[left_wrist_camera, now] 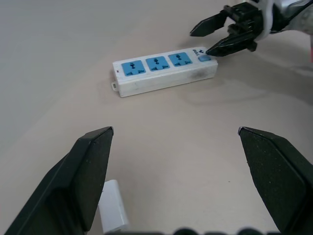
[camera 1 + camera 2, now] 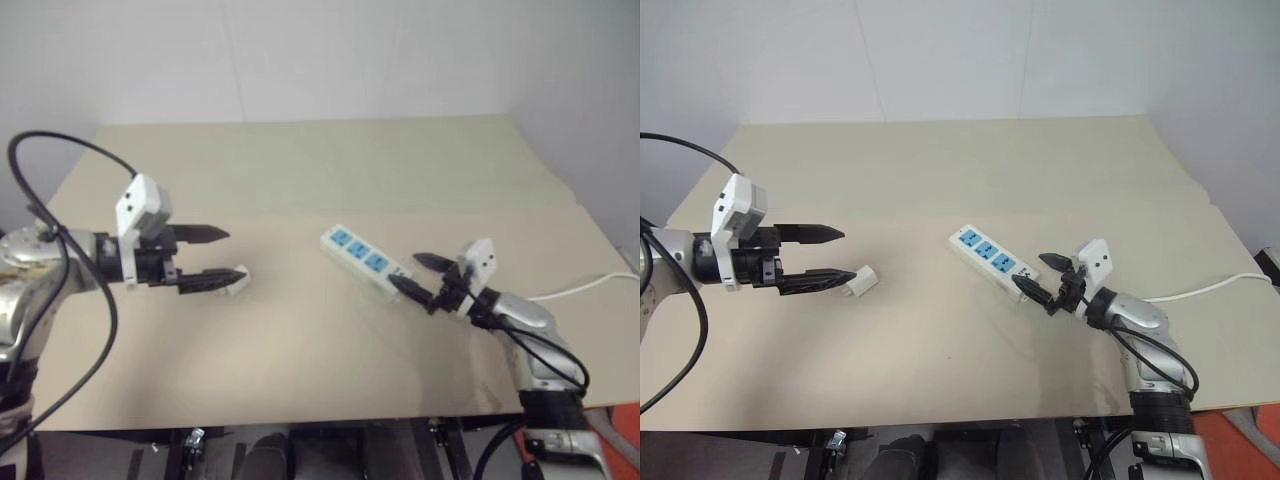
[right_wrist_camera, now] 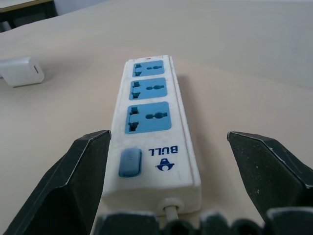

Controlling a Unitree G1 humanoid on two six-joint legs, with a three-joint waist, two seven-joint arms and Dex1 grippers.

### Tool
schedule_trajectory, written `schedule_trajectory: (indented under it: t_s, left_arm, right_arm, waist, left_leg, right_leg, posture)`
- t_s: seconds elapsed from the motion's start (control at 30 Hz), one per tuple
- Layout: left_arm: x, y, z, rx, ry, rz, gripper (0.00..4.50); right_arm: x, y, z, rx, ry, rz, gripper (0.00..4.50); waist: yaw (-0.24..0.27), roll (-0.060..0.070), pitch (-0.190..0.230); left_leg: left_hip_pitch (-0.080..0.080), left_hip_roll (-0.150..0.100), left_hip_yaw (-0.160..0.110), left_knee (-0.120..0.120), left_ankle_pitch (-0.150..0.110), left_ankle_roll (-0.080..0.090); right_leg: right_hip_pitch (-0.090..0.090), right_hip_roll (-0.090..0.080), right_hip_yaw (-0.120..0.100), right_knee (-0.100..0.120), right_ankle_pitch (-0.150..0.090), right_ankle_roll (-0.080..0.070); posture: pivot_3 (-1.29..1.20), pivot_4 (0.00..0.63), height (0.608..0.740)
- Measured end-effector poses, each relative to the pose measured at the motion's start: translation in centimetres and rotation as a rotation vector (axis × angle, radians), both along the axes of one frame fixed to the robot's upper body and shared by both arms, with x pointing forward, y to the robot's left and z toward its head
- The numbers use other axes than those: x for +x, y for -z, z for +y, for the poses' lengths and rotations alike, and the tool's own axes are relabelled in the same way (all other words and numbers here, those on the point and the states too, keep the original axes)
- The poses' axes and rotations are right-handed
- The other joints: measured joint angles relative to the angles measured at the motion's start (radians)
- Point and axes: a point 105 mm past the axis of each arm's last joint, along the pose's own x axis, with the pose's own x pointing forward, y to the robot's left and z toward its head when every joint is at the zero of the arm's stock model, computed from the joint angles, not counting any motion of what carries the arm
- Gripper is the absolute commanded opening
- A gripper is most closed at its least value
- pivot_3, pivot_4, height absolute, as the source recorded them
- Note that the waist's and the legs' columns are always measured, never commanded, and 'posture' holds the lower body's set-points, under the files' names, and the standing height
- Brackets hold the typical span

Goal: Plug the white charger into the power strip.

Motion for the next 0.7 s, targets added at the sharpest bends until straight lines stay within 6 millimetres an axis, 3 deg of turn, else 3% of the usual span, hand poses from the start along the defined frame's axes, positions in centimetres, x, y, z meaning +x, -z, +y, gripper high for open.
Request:
schedule_trajectory:
  t_s: [0.27, 0.7]
  left_arm:
    - [-0.1, 0.0, -0.1, -0.001, 0.015, 0.006, 4.50]
    - [-0.2, -0.1, -0.1, 0.000, 0.025, 0.004, 4.50]
  right_arm:
    - [0.4, 0.7, 1.8, -0.047, -0.083, -0.029, 4.47]
    - [2.3, 1.7, 1.7, -0.062, -0.061, -0.073, 4.47]
  waist:
    - [0.001, 0.000, 0.000]
    - [-0.002, 0.000, 0.000]
  left_leg:
    - [0.000, 0.001, 0.000, 0.000, 0.000, 0.000]
    - [0.004, 0.002, 0.003, 0.000, 0.000, 0.000]
  right_leg:
    - [0.000, 0.000, 0.000, 0.000, 0.000, 0.000]
    - [0.002, 0.001, 0.004, 0.001, 0.000, 0.000]
  posture:
    - [0.00, 0.150, 0.740]
    - [0.00, 0.150, 0.740]
